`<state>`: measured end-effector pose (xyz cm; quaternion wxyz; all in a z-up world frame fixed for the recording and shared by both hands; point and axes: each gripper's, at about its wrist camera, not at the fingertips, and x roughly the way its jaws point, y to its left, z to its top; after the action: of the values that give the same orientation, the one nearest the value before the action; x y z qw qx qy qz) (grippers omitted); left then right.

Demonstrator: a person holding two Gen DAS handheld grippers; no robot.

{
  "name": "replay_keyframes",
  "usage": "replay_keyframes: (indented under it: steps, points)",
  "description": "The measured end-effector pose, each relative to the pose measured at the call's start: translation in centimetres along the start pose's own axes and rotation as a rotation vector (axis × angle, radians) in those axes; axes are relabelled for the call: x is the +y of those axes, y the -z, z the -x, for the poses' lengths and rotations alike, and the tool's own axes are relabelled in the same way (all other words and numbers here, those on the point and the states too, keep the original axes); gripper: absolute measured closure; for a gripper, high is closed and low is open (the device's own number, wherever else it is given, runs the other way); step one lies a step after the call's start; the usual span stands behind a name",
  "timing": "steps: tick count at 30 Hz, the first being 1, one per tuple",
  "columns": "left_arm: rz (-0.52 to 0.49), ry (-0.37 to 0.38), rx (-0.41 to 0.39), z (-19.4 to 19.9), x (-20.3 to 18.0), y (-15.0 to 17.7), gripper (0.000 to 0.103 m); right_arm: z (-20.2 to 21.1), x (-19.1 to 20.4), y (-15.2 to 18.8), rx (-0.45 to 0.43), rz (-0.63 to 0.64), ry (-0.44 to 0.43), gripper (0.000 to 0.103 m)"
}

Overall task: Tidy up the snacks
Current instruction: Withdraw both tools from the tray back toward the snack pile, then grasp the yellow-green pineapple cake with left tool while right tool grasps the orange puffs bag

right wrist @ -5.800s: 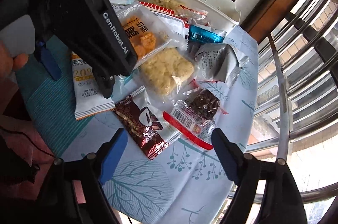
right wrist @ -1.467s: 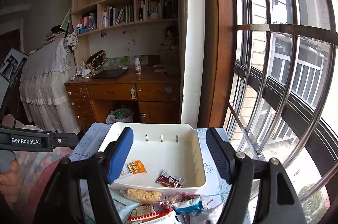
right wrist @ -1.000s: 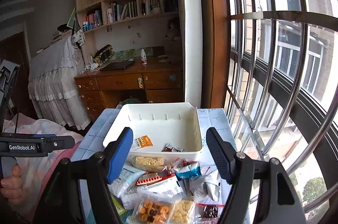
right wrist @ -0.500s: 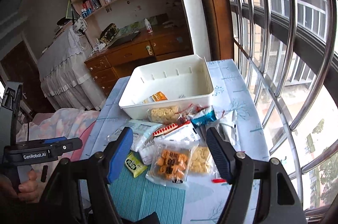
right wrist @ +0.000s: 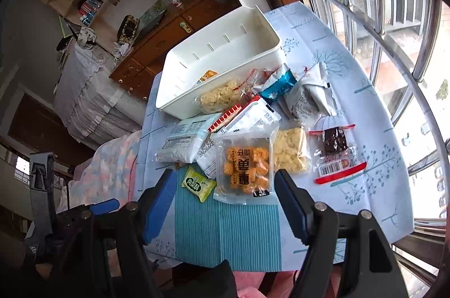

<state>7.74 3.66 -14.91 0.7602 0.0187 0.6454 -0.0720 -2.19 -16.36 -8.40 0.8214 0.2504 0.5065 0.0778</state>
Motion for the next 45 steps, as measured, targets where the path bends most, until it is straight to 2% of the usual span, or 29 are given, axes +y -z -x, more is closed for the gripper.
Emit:
replay_keyframes:
  steps: [8,13,17,20,26,36,40,45]
  points:
    - [-0.09,-0.032,0.157,-4.3,-0.1,-2.1,0.014,-4.4,-1.4,-0.1,0.148,-0.147,0.045,0.031]
    - [-0.135,-0.023,0.249,-7.4,0.0,-3.5,0.014,-7.3,-2.4,0.2,0.231,-0.246,0.065,0.03]
    - [-0.171,-0.025,0.307,-9.9,0.0,-4.4,0.014,-9.2,-2.5,0.5,0.28,-0.288,0.087,0.018]
    - [-0.186,-0.031,0.337,-11.6,0.0,-5.1,0.014,-10.2,-2.4,0.6,0.301,-0.301,0.098,0.016]
    - [-0.215,-0.036,0.352,-13.8,-0.2,-6.3,0.014,-12.0,-2.3,0.7,0.33,-0.319,0.122,0.007]
    - [-0.263,-0.057,0.344,-16.4,-1.0,-8.2,0.014,-14.6,-1.9,0.5,0.366,-0.321,0.131,0.005]
    - [-0.271,-0.07,0.336,-17.3,-2.0,-9.3,0.014,-15.2,-2.0,0.6,0.369,-0.322,0.153,0.001]
    - [-0.27,-0.08,0.335,-18.2,-2.6,-10.6,0.016,-15.8,-2.9,0.7,0.373,-0.336,0.188,0.0]
